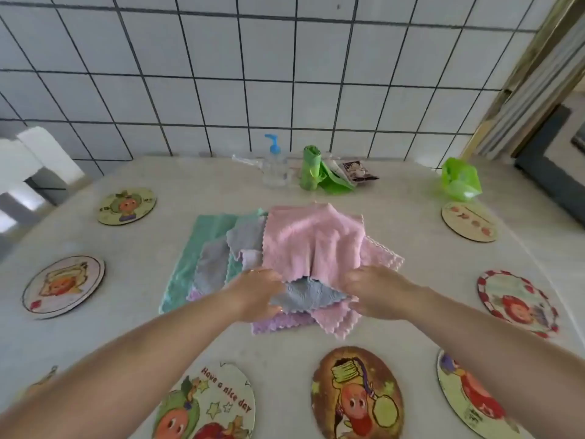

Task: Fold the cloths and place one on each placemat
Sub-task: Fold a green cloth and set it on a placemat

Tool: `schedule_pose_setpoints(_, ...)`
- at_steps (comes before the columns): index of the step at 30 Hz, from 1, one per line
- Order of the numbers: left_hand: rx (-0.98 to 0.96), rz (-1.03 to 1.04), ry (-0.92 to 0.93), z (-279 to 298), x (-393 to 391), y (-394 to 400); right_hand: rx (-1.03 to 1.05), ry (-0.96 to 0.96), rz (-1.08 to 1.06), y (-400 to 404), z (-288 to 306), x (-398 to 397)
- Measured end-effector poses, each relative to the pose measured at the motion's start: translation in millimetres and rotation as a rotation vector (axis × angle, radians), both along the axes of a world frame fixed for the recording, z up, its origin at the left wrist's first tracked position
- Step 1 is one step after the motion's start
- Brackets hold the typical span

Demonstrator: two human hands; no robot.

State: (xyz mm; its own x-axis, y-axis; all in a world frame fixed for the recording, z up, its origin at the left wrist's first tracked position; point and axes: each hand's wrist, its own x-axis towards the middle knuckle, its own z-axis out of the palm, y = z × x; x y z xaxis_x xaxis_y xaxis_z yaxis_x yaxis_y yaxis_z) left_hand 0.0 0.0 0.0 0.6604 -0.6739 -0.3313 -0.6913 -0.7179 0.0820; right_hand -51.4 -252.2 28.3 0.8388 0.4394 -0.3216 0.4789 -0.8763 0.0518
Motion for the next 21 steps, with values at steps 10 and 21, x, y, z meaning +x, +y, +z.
schedule_pose_setpoints(10, -0.058, 0.121, -0.054, -57, 6, -31, 0.157, -0.119, -0.012, -4, -79, 8)
schedule_pose_setpoints(21, -0.680, 0.330, -0.231, -80, 45, -29, 0.473, -0.348, -0.258, -21, -100, 35)
